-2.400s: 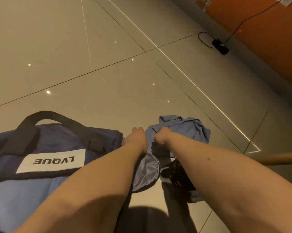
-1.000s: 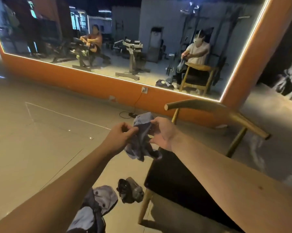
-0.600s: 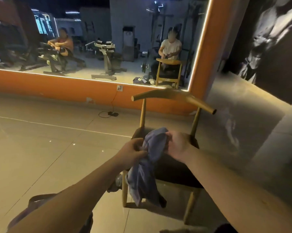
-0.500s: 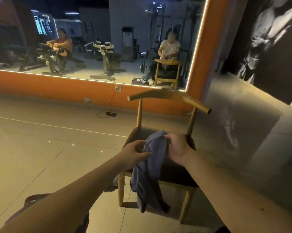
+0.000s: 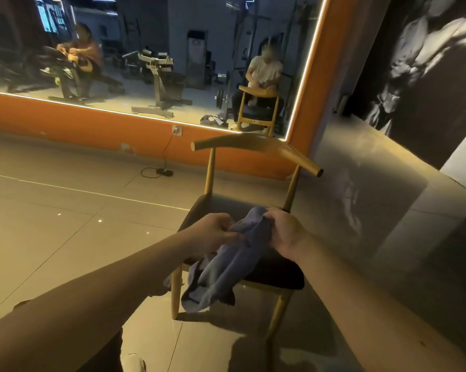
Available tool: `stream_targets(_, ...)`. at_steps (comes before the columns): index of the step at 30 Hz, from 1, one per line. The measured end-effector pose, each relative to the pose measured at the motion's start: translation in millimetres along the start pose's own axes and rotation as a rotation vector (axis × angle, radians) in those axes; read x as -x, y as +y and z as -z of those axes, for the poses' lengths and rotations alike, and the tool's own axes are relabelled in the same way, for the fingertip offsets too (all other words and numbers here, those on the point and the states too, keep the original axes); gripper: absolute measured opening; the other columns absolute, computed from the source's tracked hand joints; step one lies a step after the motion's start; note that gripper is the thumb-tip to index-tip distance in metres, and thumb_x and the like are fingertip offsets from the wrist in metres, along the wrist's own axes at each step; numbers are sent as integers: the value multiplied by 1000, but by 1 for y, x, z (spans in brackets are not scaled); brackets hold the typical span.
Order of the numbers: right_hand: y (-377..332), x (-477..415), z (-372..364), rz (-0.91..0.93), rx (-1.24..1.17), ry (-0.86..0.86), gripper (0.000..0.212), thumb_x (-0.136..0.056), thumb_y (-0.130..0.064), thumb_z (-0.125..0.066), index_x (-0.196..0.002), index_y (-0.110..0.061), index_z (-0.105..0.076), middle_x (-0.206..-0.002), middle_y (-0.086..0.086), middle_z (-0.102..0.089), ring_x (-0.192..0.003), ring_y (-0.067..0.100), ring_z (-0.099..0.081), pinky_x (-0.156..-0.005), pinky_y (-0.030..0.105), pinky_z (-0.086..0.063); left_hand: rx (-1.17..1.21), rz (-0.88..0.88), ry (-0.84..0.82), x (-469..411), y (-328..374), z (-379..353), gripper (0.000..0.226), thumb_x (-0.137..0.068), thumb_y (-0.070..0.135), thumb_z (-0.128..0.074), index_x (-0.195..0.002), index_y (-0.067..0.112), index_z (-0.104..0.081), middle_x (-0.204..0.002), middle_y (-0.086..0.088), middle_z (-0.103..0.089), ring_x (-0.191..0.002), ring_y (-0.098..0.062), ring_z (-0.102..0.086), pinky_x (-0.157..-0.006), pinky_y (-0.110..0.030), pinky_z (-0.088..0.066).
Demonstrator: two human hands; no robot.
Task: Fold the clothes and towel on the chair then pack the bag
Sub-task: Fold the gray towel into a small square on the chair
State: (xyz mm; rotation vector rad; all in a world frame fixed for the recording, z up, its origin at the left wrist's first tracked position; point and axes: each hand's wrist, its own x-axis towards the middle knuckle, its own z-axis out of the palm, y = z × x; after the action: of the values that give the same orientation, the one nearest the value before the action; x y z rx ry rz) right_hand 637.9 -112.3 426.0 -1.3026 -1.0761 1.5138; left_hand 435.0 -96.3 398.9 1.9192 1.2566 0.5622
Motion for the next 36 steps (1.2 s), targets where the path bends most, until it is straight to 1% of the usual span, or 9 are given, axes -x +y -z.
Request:
stream_targets(6,-15,3,-12,26,-46,-144,36,-107,-24,-44,-78,-10,-62,-70,6,-64,-71,18,-64,-69,31,-50,157,-38,11,-2,8,15,18,-93,29,-70,-90,15,-59,-86,-6,-61,-78,-16,-60,-73,-30,-48)
stream_targets(10,-19,-4,-15,93,60,-203,6,-96,-1,-59,-95,-6,-63,-86,11,-71,-86,26,-69,-77,33,-54,200,-49,18,-3,10,21,16,-89,25,-72,-90,17,-57,-84,-6,-60,-77,-18,-59,-74,-36,-49)
stream_targets(14,-21,-14,-10,104,193,-111,26,-94,1,-59,-119,-2,-65,-104,16,-75,-97,28,-73,-78,33,-57,191,-24,2,-1,8,26,23,-87,29,-75,-100,18,-59,-96,-8,-65,-86,-20,-63,-81,-38,-53)
stream_targets(17,-22,-17,-6,165,350,-41,23,-100,-3,-54,-118,-8,-68,-107,13,-75,-100,24,-72,-78,29,-56,229,-2,5,5,11,31,34,-94,41,-69,-118,18,-60,-109,-5,-67,-98,-18,-66,-85,-31,-54)
stream_targets(21,-29,-16,-7,285,618,2,25,-103,-7,-52,-112,-19,-72,-103,0,-75,-99,13,-70,-77,21,-52,226,48,-99,10,14,41,39,-98,34,-65,-132,16,-61,-119,-3,-68,-107,-17,-66,-96,-35,-55)
stream_targets(26,-31,-19,-6,340,824,101,25,-102,-16,-57,-82,-26,-69,-79,-4,-69,-78,9,-65,-67,25,-45,21,44,-117,3,14,49,29,-94,40,-67,-109,16,-72,-104,-7,-72,-99,-21,-69,-96,-43,-56)
stream_targets(30,-32,-21,2,366,915,194,32,-100,-22,-62,-68,-24,-62,-63,-7,-57,-61,7,-54,-56,26,-35,-74,-36,-85,3,17,59,16,-88,44,-72,-101,35,-66,-103,6,-67,-103,-15,-64,-96,-42,-54)
stream_targets(33,-33,-20,11,341,944,238,38,-98,-27,-63,-61,-22,-59,-56,-7,-54,-56,9,-52,-55,27,-33,-127,-46,-59,-2,12,67,35,-79,51,-72,-100,25,-67,-95,0,-67,-95,-23,-66,-90,-48,-55)
stream_targets(36,-36,-19,19,309,896,282,36,-97,-30,-65,-62,-20,-61,-55,-7,-56,-55,8,-54,-53,26,-36,-244,-32,-49,-7,10,72,24,-85,40,-73,-83,20,-58,-82,-4,-60,-81,-26,-59,-75,-44,-51)
